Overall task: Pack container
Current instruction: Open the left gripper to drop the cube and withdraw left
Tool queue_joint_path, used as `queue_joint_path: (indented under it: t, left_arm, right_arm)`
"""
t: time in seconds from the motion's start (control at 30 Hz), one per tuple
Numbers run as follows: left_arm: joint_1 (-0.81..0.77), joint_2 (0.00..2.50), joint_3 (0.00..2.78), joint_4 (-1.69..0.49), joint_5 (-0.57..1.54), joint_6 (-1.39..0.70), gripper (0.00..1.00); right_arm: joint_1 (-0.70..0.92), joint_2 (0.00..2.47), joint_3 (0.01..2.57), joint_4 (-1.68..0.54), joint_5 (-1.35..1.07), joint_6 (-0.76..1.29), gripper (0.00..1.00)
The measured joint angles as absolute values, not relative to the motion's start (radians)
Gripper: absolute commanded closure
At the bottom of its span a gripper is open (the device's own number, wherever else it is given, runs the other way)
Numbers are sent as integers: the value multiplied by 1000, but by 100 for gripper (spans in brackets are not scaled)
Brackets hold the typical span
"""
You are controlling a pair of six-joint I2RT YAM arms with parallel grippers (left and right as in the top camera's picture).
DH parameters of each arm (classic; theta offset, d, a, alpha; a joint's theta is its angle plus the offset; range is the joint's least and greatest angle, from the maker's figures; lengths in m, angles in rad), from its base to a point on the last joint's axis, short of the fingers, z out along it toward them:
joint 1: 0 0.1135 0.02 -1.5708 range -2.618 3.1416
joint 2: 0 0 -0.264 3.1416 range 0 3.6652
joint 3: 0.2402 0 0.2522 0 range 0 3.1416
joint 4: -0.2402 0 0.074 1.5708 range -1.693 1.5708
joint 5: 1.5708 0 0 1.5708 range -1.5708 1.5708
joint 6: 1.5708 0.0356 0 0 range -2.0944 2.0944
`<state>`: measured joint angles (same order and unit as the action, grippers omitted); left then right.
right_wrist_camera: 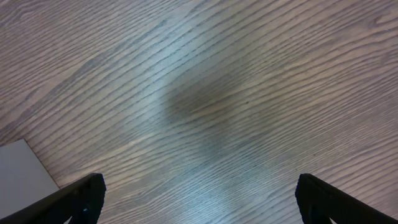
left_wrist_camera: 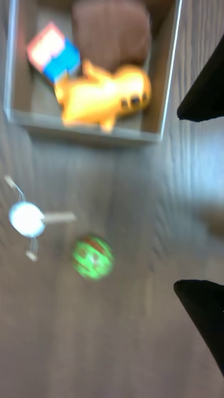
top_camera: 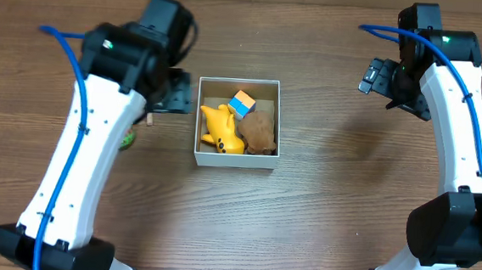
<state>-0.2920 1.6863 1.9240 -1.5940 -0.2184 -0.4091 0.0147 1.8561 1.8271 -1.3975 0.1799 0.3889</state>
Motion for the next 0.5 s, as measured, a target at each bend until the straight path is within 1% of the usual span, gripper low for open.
queue_joint_path:
  t: [0.07,0.17,0.33,0.5]
  left_arm:
    - [-248,1693,1907,-1615,-217,-417,18]
    - [-173,1693,1877,-1624,-204,-420,14]
    - [-97,1693,1822,-1605,-183,-420,13]
    - [-56,1693,1722,-1562,-173,-421,12]
  right_arm:
    - [15,1856,1827,-1398,179,389,0]
    - [15,1856,1827,-1398,179,389,0]
    - [15,1856,1827,-1398,179,389,0]
    - [15,1856,1827,-1398,179,389,0]
